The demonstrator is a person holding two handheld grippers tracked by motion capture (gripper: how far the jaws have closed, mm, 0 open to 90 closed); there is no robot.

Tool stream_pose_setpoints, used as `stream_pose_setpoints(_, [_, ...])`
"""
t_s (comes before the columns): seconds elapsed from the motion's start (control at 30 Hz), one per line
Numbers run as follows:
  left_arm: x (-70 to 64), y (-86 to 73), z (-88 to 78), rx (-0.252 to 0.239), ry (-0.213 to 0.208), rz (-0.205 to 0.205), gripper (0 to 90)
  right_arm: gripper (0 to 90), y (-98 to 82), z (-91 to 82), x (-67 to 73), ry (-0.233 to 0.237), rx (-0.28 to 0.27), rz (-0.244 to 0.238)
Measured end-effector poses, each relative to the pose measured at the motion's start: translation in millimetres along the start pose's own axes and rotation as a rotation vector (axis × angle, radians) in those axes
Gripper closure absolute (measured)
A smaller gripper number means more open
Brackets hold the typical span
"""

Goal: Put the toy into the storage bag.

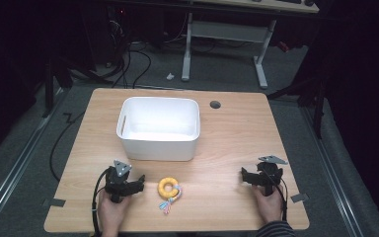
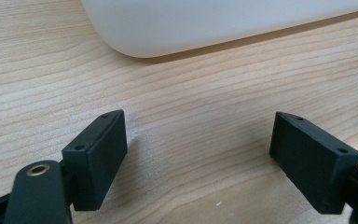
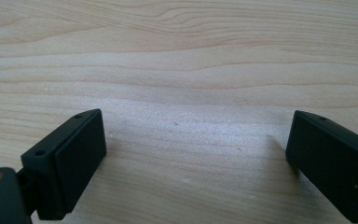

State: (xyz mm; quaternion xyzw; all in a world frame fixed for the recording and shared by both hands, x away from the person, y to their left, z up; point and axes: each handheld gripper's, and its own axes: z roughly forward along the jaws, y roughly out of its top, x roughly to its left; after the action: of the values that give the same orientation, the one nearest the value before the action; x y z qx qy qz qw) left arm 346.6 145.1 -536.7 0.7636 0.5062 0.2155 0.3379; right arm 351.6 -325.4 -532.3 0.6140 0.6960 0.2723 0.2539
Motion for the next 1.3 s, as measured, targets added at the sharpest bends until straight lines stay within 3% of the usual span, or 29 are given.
stream_pose_setpoints(1.3, [3.2,1.6,-0.3,0.013,-0.009,0.007,19.3,8.6,0.4,-0.1,2.9,0.028,-0.011,-0.033])
